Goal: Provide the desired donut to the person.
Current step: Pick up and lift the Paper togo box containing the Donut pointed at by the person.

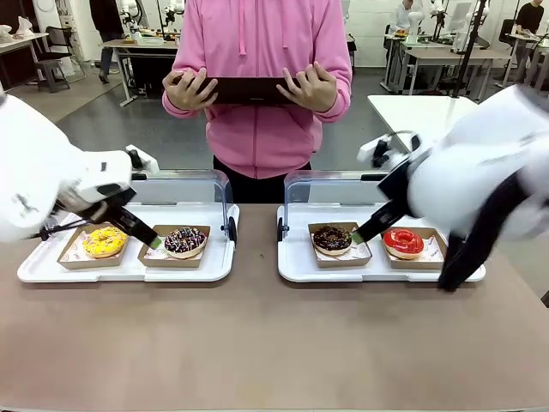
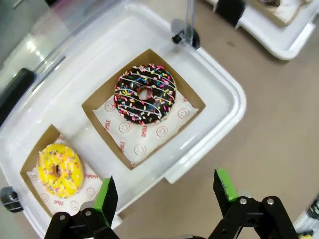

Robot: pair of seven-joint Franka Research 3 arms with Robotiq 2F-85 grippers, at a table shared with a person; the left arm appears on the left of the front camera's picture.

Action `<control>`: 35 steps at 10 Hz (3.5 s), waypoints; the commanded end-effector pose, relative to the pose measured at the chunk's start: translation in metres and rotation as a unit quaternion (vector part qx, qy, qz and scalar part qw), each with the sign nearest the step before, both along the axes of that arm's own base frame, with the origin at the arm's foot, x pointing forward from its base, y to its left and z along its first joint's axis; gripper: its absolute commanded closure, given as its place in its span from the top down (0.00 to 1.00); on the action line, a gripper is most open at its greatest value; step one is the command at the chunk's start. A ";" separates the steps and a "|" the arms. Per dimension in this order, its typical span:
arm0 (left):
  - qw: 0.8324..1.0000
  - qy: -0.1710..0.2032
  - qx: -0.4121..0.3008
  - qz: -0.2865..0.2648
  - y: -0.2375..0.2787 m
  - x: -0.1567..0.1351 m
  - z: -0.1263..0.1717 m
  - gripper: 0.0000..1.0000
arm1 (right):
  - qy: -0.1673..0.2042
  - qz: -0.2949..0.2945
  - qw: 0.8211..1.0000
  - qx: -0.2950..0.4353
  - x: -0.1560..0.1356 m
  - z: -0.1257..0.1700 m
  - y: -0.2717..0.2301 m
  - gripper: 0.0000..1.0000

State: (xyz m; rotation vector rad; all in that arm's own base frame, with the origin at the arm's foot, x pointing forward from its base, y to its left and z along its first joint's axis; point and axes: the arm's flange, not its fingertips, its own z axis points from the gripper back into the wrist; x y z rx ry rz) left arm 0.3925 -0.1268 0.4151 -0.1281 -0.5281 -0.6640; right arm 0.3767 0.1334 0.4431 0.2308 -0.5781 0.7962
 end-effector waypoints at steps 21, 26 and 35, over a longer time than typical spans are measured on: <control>0.981 -0.123 -0.135 -0.069 0.205 -0.081 0.083 1.00 | -0.135 0.105 0.979 0.111 -0.050 0.092 -0.219 1.00; 0.982 -0.128 -0.125 -0.066 0.209 -0.082 0.086 1.00 | -0.148 0.111 0.977 0.109 -0.051 0.094 -0.214 1.00; 0.983 -0.126 -0.123 -0.060 0.213 -0.063 0.104 1.00 | -0.144 0.108 0.978 0.104 -0.049 0.101 -0.214 1.00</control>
